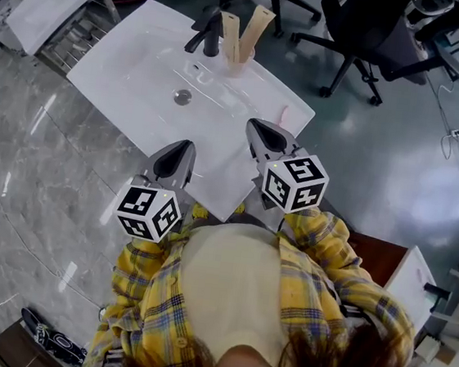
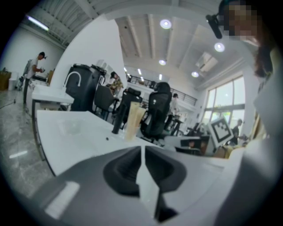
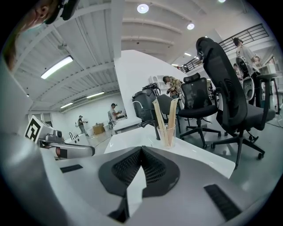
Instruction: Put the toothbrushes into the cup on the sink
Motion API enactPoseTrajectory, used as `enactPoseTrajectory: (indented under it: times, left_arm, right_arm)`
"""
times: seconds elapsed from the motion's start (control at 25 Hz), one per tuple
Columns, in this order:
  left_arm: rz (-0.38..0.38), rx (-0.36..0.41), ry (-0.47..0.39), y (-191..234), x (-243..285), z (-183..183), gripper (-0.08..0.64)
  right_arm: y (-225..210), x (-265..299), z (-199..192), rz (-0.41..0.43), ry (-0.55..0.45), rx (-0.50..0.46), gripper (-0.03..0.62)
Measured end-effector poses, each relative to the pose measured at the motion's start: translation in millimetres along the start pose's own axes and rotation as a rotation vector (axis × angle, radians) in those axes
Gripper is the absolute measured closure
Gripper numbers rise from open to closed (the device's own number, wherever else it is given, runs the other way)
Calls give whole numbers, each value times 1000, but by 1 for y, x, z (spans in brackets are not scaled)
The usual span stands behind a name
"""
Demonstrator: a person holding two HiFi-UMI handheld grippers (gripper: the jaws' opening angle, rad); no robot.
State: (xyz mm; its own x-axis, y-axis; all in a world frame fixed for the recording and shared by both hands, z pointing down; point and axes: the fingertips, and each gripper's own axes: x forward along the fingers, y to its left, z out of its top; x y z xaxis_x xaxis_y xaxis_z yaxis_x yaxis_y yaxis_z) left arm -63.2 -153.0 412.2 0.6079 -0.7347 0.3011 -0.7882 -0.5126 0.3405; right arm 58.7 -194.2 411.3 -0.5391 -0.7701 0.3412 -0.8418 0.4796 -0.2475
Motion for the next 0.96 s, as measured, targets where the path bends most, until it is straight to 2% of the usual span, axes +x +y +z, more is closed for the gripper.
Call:
enactPoseTrajectory:
  times: [0.96]
  left_arm:
    - [16,-16,-2,1,1,-1,534]
  right_arm:
    - [5,3,0,28,18,-4,578]
